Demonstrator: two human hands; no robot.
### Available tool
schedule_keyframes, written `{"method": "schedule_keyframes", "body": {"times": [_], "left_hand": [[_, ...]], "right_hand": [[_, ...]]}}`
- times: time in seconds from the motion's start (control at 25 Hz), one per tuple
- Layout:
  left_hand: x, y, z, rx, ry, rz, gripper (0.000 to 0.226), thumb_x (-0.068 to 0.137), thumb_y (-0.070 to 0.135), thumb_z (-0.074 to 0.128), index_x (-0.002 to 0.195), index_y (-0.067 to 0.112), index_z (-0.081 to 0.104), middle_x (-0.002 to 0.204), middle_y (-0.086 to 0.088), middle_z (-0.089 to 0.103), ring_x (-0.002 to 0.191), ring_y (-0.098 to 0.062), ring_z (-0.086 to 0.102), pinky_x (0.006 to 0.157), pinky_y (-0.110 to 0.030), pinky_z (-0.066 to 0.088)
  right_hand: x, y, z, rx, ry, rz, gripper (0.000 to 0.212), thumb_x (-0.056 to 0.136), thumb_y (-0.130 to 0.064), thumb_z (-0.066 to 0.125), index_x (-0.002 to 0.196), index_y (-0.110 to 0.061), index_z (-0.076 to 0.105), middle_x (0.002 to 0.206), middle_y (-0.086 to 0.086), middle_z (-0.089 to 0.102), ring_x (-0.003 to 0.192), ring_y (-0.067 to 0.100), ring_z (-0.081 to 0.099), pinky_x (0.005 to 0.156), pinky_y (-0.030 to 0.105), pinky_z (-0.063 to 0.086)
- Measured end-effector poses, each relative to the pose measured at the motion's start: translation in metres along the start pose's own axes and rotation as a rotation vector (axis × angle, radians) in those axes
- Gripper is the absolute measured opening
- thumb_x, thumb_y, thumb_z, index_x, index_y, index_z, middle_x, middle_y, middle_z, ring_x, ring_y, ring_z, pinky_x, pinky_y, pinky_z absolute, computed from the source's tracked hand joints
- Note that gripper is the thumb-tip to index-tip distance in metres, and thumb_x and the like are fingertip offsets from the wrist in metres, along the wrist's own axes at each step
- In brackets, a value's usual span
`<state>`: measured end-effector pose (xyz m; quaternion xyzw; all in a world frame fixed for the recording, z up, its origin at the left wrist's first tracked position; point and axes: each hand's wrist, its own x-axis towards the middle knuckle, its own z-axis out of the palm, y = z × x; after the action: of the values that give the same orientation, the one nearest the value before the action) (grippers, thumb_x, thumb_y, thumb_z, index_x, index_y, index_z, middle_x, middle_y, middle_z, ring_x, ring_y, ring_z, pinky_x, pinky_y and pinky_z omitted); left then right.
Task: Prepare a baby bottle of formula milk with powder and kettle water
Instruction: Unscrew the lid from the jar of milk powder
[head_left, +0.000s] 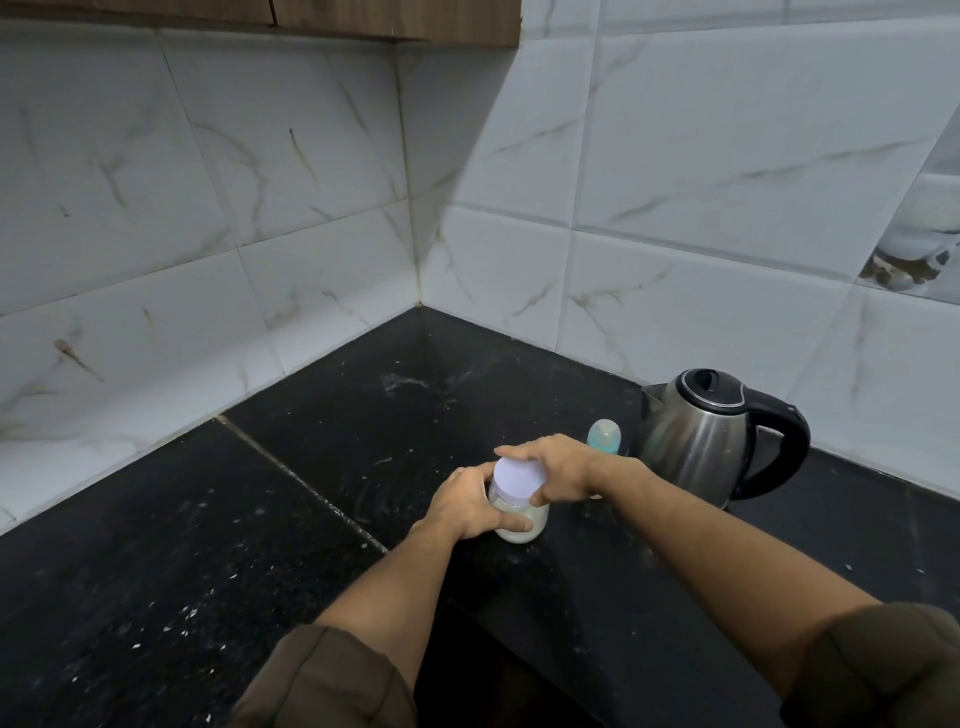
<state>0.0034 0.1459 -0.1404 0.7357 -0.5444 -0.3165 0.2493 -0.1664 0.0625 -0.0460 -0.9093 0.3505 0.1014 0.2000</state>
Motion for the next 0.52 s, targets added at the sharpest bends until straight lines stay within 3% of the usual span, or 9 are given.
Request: {"method": "schedule_keyframes", "body": {"times": [0.08, 0.16, 0.28, 0.52], "left_hand": [[0.0010, -0.0008, 0.0001, 0.001, 0.005, -0.008, 0.089, 0.034, 0.072, 0.091, 0.116, 0.051, 0.066, 0.108, 0.016, 0.071, 0.106, -0.009, 0.066, 0.095, -0.040, 0.057], [0.0009, 0.0007, -0.0010, 0.006, 0.003, -0.007, 0.088, 0.034, 0.072, 0.091, 0.115, 0.048, 0.067, 0.107, 0.015, 0.071, 0.103, -0.009, 0.067, 0.094, -0.040, 0.058], [-0.0002, 0.0027, -0.0023, 0.008, 0.002, -0.007, 0.084, 0.035, 0.071, 0.091, 0.112, 0.048, 0.067, 0.106, 0.013, 0.071, 0.102, -0.010, 0.067, 0.092, -0.041, 0.058], [-0.0010, 0.0021, -0.0012, -0.002, -0.004, -0.003, 0.089, 0.035, 0.070, 0.091, 0.118, 0.051, 0.066, 0.110, 0.016, 0.071, 0.108, -0.008, 0.065, 0.096, -0.040, 0.056]], "right_hand": [[0.0006, -0.0028, 0.0000, 0.002, -0.016, -0.012, 0.099, 0.085, -0.019, 0.080, 0.165, -0.032, 0.023, 0.159, 0.003, 0.043, 0.146, 0.027, 0.040, 0.119, 0.039, 0.036], [0.0009, -0.0072, 0.0012, 0.066, 0.014, 0.010, 0.109, 0.081, -0.037, 0.085, 0.166, -0.025, 0.018, 0.162, 0.004, 0.038, 0.149, 0.026, 0.037, 0.120, 0.041, 0.035], [0.0024, -0.0102, 0.0042, 0.045, 0.088, 0.061, 0.106, 0.079, -0.056, 0.082, 0.163, -0.024, 0.026, 0.158, 0.002, 0.044, 0.145, 0.026, 0.042, 0.117, 0.043, 0.039], [0.0003, -0.0028, 0.0009, -0.010, -0.025, -0.016, 0.092, 0.089, -0.022, 0.077, 0.163, -0.038, 0.024, 0.162, -0.001, 0.042, 0.149, 0.026, 0.036, 0.122, 0.045, 0.032]]}}
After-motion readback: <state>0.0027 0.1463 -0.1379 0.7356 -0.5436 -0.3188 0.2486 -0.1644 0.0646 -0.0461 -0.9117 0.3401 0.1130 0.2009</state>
